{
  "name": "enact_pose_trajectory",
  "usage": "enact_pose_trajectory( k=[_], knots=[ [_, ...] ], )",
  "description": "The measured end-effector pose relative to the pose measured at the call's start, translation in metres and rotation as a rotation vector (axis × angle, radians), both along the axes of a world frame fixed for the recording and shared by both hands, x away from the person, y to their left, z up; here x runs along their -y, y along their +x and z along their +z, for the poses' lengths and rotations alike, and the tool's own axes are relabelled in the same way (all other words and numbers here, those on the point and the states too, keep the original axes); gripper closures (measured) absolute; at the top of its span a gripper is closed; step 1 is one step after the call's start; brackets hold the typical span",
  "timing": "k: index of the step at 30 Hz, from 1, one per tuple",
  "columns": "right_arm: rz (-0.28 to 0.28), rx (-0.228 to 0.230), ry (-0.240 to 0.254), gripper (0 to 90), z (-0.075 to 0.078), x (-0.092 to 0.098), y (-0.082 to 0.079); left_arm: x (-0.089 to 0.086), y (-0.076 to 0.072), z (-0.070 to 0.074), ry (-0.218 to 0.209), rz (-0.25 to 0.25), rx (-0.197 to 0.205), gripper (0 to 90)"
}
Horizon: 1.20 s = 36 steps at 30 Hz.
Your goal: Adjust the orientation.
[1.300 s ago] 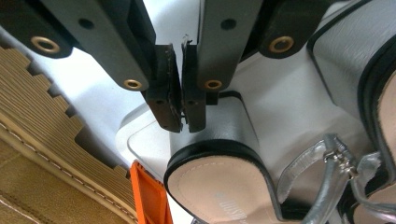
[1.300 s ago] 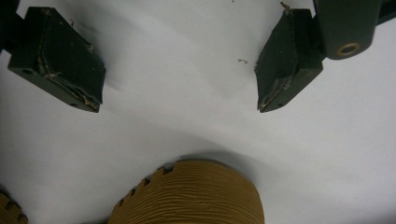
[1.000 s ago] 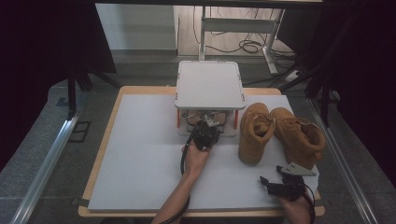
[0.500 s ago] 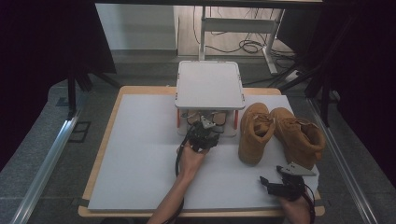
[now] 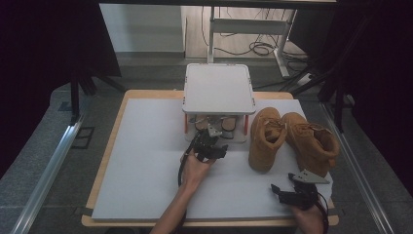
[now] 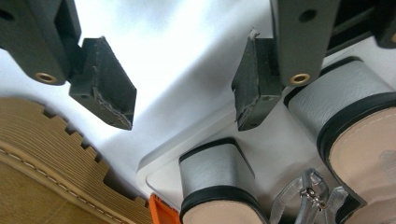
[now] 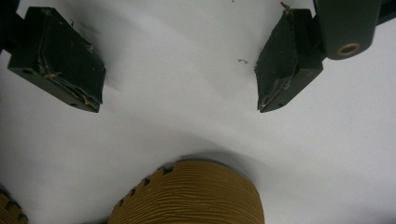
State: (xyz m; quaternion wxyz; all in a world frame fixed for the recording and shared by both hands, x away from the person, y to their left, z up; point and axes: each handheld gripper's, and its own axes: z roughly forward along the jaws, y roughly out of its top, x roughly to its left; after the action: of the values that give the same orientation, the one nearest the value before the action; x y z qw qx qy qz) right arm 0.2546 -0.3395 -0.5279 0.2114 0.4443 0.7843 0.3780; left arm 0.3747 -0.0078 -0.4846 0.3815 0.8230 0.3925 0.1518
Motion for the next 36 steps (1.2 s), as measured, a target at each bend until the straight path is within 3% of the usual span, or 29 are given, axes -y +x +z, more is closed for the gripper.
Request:
enact_pose_trajectory(
  k=[8, 15, 20, 28, 36],
  knots=[
    [0.000, 0.000, 0.000, 15.6, 0.000, 0.000, 0.000, -0.008, -0.008, 0.004, -0.008, -0.025, -0.011, 32.6],
    [0.000, 0.000, 0.000, 15.6, 0.000, 0.000, 0.000, -0.014, -0.017, 0.004, 0.028, -0.044, 0.001, 28.2],
    [0.000, 0.000, 0.000, 15.6, 0.000, 0.000, 0.000, -0.021, -0.021, 0.006, 0.011, -0.047, 0.017, 24.0],
    [0.000, 0.000, 0.000, 15.6, 0.000, 0.000, 0.000, -0.034, -0.027, 0.008, -0.014, -0.065, 0.006, 17.9],
    [0.000, 0.000, -0.001, 15.5, 0.000, 0.000, 0.000, -0.044, -0.033, 0.008, -0.010, -0.089, 0.008, 13.2]
  ],
)
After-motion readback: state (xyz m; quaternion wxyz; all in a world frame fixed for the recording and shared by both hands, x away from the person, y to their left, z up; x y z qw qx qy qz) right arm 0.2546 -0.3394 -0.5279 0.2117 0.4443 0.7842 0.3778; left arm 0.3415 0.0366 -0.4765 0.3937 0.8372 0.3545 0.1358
